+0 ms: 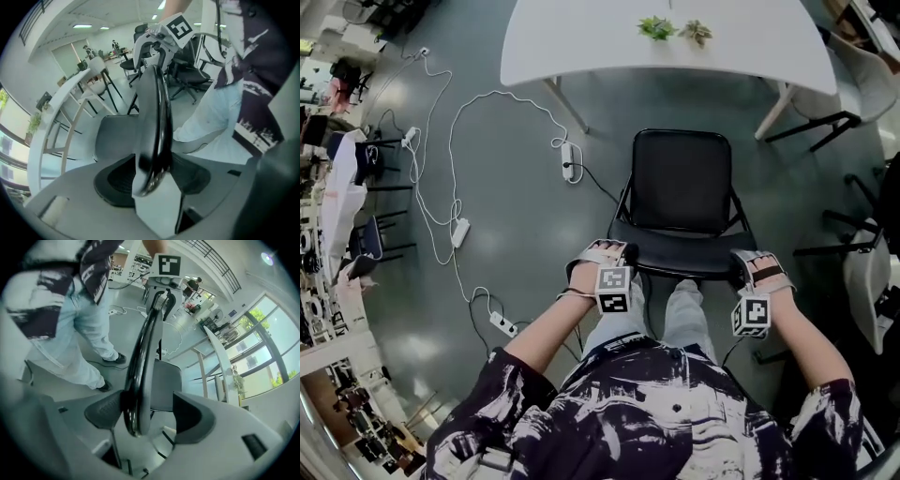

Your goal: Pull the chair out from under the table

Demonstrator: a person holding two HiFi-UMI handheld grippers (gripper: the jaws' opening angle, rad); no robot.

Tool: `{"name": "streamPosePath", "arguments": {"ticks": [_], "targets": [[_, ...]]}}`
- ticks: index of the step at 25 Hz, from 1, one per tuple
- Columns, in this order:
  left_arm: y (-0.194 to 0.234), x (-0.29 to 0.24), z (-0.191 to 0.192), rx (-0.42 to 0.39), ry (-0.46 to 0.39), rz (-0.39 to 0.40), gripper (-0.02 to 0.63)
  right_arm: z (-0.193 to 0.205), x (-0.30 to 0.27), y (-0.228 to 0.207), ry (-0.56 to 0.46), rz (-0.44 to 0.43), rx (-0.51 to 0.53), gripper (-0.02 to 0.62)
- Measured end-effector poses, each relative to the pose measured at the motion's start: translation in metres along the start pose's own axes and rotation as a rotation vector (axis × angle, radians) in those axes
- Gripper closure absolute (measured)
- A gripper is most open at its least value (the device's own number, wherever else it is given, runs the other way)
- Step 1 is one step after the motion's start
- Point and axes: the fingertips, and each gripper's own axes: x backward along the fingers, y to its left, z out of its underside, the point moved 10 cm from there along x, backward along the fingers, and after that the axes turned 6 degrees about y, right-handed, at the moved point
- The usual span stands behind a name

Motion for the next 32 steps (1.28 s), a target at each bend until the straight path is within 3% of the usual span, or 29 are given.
{"name": "streamPosePath", "arguments": {"ticks": [2, 4, 6, 7, 10, 12, 14, 17, 21, 24, 32], "targets": [[0.011, 0.031, 0.016, 0.048, -0.034, 0.024, 0.373, 0.009, 0.034, -0.019, -0.04, -0.002, -0.047, 0.271], [0.035, 0.074, 0.026, 0.143, -0.126, -0.006, 0.455, 0.013, 0.076, -0.055, -0.099, 0.106, -0.151, 0.377], [0.068, 0.129, 0.025, 0.271, -0.298, -0.09, 0.477, 0.01, 0.119, -0.107, -0.188, 0.261, -0.297, 0.405], [0.085, 0.16, 0.021, 0.33, -0.408, -0.146, 0.511, 0.007, 0.141, -0.136, -0.259, 0.34, -0.377, 0.451], [0.128, 0.257, -0.007, 0.424, -0.788, -0.316, 0.54, -0.005, 0.211, -0.221, -0.602, 0.493, -0.666, 0.548], [0.145, 0.311, -0.028, 0.427, -0.999, -0.389, 0.559, -0.013, 0.253, -0.264, -0.845, 0.485, -0.88, 0.568], [0.153, 0.347, -0.044, 0.419, -1.121, -0.416, 0.575, -0.02, 0.282, -0.29, -0.99, 0.469, -0.965, 0.586], [0.158, 0.372, -0.058, 0.411, -1.205, -0.446, 0.598, -0.031, 0.3, -0.306, -1.056, 0.431, -1.02, 0.594], [0.163, 0.378, -0.062, 0.485, -1.266, -0.483, 0.601, -0.033, 0.296, -0.311, -0.991, 0.421, -1.063, 0.594], [0.167, 0.38, -0.061, 0.524, -1.269, -0.491, 0.601, -0.031, 0.293, -0.313, -0.958, 0.425, -1.082, 0.595], [0.166, 0.384, -0.061, 0.533, -1.238, -0.515, 0.601, -0.025, 0.297, -0.312, -0.954, 0.443, -1.098, 0.595]]}}
